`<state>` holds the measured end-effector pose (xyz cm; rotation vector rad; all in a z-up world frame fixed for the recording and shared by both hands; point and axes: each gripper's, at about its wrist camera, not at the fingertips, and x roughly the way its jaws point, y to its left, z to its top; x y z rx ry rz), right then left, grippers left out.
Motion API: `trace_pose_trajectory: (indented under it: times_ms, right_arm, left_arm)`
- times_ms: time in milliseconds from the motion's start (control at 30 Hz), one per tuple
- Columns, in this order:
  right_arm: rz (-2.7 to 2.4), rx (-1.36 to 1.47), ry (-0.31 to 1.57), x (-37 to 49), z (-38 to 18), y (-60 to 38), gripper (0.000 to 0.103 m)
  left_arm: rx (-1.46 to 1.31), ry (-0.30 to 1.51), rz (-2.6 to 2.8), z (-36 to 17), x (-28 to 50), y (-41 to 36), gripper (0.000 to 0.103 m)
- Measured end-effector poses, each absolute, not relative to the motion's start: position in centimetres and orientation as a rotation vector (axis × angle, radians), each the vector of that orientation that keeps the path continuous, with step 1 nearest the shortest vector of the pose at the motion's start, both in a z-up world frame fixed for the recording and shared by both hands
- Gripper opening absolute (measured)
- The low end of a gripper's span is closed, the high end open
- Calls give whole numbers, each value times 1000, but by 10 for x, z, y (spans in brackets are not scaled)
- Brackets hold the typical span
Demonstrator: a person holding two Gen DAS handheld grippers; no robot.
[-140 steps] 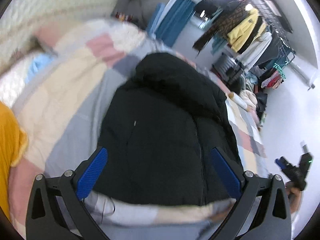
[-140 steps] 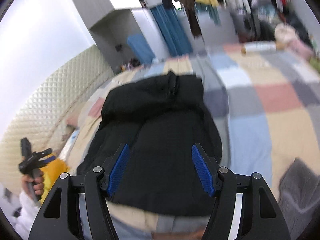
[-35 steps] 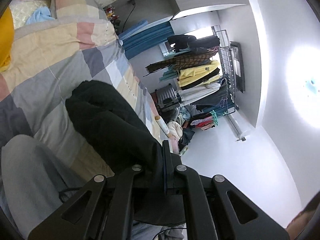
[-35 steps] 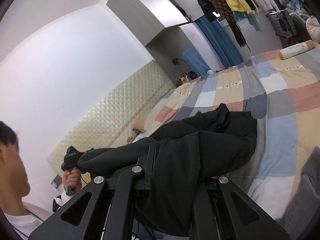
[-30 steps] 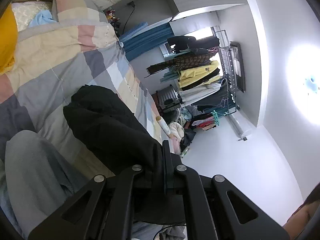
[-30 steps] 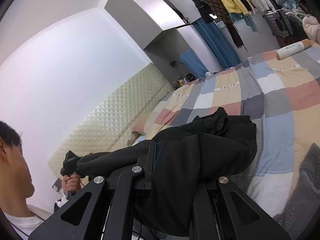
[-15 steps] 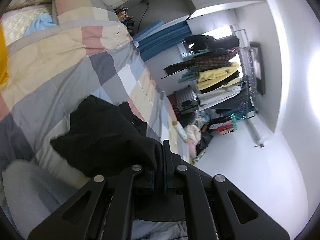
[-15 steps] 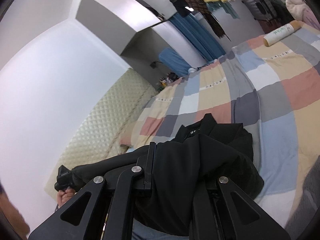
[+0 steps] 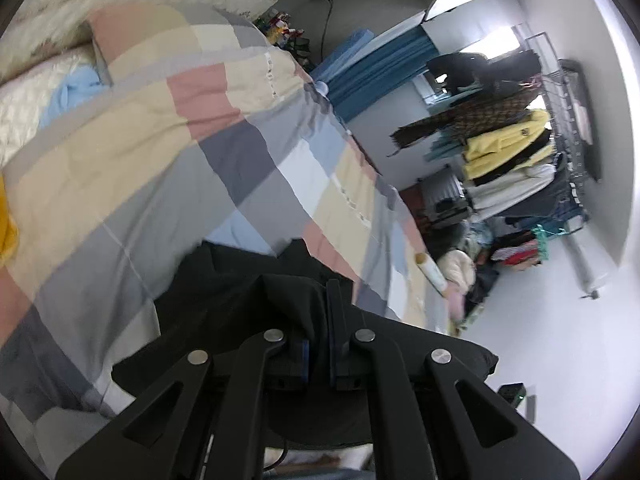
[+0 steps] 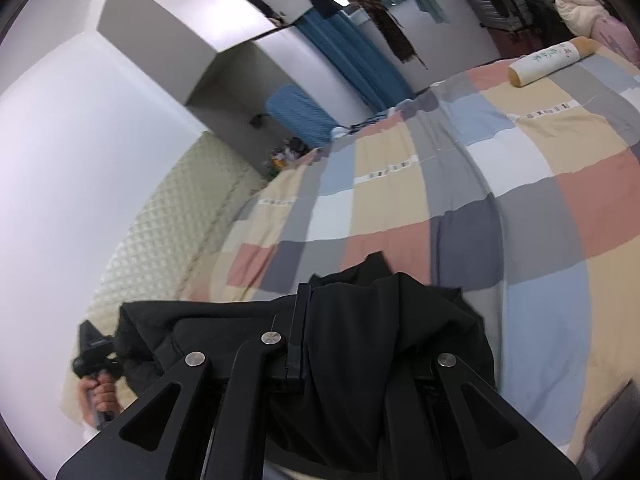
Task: Fold large clothes
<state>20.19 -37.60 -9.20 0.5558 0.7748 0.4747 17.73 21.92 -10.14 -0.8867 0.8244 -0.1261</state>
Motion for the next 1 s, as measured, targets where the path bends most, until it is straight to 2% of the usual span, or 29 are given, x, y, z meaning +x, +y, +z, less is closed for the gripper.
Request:
trace_pose_trajectory:
  times_ms: [267,500,833,1000]
  right_arm:
    - [340,458,826,263,-112,-356,6]
    - [248,343,903,310,-164,-331,6]
    - [236,235,1030,337,-247,-312,3]
    - [261,272,1047,338,-262,-313,3]
  left_arm:
    - [-668,844,59,-105,238,191,6]
    - [-396,896,230,-152,294,156,6]
    - [-240,1017,258,-226,331,135,9]
    - [-242,1055,244,-240,333,137,9]
